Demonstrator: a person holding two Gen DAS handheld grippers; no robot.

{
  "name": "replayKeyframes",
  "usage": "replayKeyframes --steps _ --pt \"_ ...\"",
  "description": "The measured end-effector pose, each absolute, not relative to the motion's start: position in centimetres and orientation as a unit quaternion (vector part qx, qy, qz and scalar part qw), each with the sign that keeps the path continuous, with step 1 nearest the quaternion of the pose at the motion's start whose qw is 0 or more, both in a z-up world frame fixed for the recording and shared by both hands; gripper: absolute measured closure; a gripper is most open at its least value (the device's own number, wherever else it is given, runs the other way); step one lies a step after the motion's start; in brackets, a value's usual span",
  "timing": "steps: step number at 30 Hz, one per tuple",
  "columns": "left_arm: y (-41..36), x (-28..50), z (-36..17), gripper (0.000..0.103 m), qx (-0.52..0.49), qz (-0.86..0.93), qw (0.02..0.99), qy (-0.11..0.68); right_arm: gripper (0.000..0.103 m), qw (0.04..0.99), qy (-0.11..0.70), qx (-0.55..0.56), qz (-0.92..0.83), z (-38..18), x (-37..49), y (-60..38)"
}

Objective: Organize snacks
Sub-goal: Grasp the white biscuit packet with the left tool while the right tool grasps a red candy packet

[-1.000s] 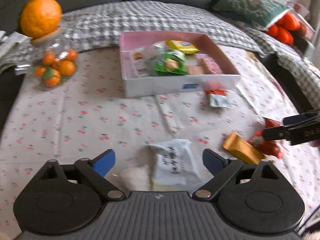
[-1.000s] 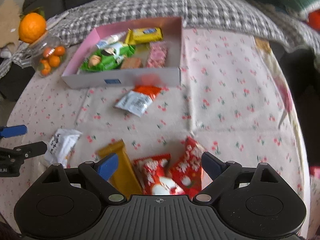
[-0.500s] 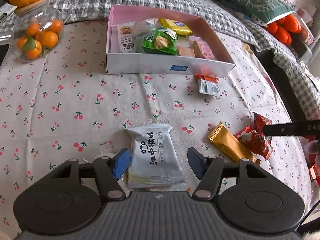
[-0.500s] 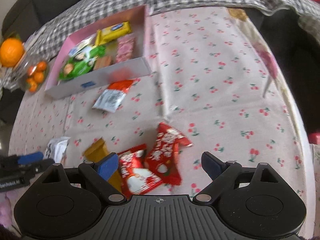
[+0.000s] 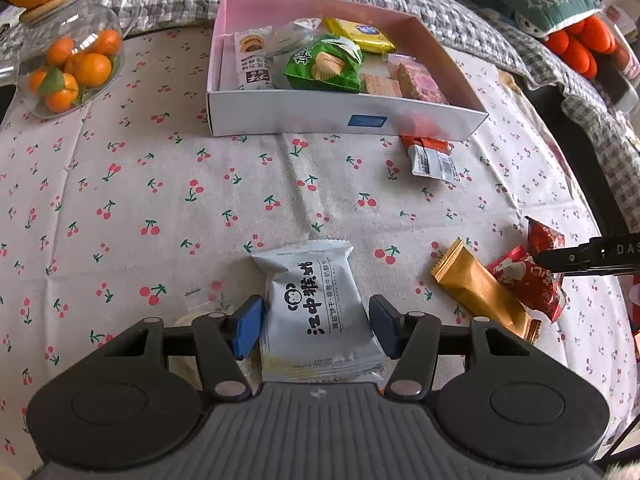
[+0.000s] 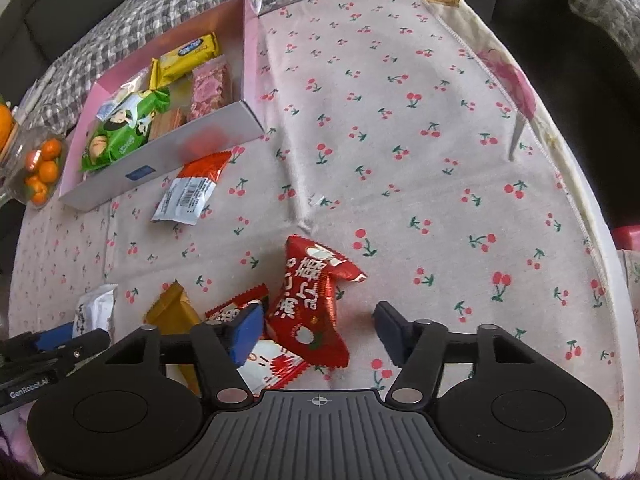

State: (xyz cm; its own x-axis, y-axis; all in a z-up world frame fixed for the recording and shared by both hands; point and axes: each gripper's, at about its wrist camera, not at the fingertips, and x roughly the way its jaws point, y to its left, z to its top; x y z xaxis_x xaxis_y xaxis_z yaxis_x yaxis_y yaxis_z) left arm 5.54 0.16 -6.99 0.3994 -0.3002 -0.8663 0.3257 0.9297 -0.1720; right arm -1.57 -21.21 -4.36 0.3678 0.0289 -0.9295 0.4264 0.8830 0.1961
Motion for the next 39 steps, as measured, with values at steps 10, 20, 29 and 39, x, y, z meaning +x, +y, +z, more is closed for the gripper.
replayKeyframes --steps 10,20,29,39 --pt "-0.1 5.6 -6.8 0.053 0.02 -0.178 0.841 0.511 0.066 0.804 0.548 0.2 -0.117 -4.5 -1.0 -20.5" --pt "0.0 5.6 -6.0 0.058 0.007 -0.184 0.846 0.501 0.066 0.81 0.532 0.211 -0.129 -3.8 -1.1 -21.3" --pt "0.2 6.0 -5.1 0.058 -0.013 -0.182 0.85 0.494 0.066 0.813 0.519 0.229 -0.127 -2.8 -1.0 -21.8" --pt "0.3 6.6 -4.0 0.058 -0.034 -0.18 0.856 0.483 0.066 0.818 0.509 0.242 -0.112 -1.9 0.5 -20.7"
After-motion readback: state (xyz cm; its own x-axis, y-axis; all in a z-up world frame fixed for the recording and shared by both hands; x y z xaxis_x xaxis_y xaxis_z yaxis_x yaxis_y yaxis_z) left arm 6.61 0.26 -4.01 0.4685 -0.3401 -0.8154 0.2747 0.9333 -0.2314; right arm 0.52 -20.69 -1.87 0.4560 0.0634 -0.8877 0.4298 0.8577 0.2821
